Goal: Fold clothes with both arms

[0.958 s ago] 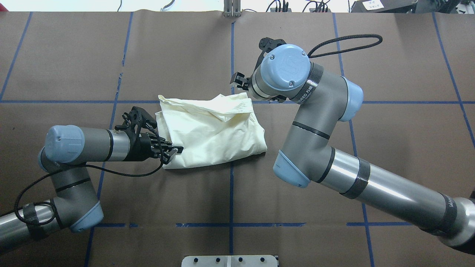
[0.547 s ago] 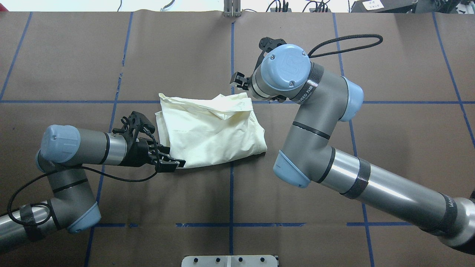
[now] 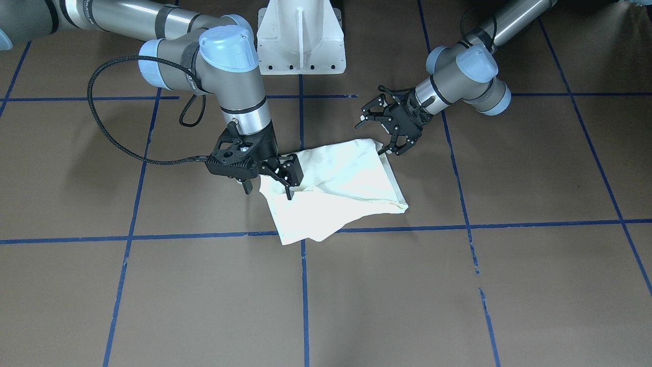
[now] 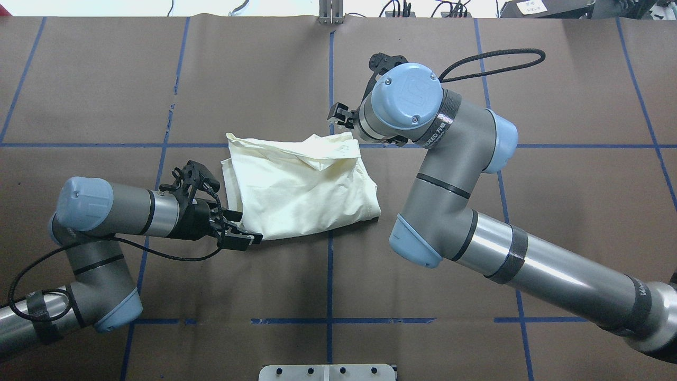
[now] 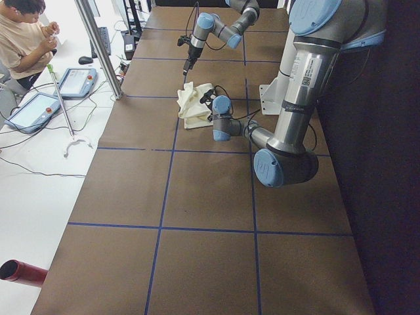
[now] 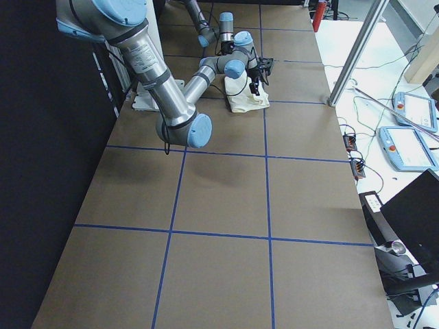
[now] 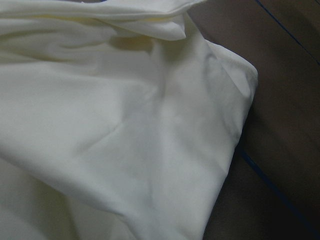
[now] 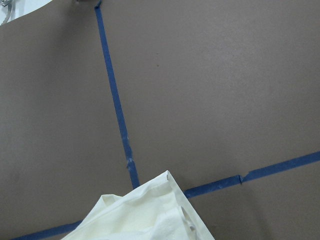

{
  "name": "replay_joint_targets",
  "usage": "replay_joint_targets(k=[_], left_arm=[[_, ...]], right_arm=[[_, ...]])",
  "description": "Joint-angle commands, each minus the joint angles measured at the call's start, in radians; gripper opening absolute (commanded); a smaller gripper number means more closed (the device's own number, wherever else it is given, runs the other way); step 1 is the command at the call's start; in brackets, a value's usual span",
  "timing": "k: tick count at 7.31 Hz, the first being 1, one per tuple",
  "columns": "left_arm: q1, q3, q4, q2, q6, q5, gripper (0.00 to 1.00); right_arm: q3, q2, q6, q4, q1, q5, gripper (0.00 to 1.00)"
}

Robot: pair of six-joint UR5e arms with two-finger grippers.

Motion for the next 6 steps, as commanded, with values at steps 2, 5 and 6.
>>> replay_joint_targets(k=[2,5,6], left_arm=[[0.0,0.002,0.003,0.0,-0.001,0.002,0.01],[0.0,-0.002,0.003,0.015,0.001,-0.008,0.17],[-0.005,-0.009,0.003,0.014,0.002,-0.03,0.95]], right_arm=[[0.001,0.001,0.0,0.0,0.004,0.003,1.0],[0.0,0.001,-0.009,0.0,0.009,0.005,1.0],[0.0,0.002,-0.015,0.0,0.012,0.006,1.0]])
